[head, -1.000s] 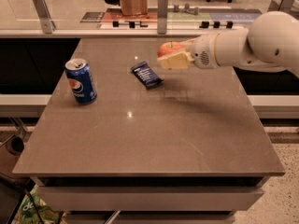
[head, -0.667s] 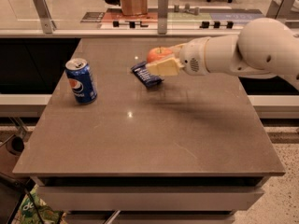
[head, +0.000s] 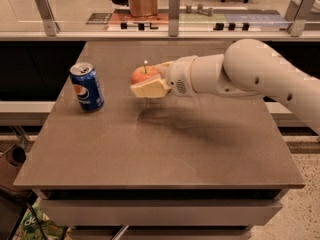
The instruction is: Move apple near pepsi can
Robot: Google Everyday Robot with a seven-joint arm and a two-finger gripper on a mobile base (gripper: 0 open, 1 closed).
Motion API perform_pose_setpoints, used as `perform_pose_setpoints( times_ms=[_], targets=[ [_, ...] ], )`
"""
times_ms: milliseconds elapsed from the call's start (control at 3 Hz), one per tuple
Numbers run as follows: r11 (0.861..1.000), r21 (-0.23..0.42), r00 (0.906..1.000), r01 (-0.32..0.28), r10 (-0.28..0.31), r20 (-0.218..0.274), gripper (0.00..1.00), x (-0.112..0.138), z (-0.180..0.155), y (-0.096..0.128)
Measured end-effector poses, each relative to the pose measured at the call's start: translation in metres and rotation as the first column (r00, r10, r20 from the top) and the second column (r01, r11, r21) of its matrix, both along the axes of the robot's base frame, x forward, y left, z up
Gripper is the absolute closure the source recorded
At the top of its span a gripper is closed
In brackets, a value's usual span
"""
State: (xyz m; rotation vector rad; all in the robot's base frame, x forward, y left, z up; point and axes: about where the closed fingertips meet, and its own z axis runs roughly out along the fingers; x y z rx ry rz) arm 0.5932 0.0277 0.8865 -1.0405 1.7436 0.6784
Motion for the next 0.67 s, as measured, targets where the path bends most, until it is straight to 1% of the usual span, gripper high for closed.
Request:
perform_pose_setpoints(
  times_ms=[333,667],
  targets=[
    [1.000,0.000,0.9998,-0.012,0.012,-0.016,1.00,-0.018,-0.009,0.024],
    [1.000,0.024,0.9993,-0.019,0.020,-0.033,1.00,-0.032,-0.022,0.043]
  ],
)
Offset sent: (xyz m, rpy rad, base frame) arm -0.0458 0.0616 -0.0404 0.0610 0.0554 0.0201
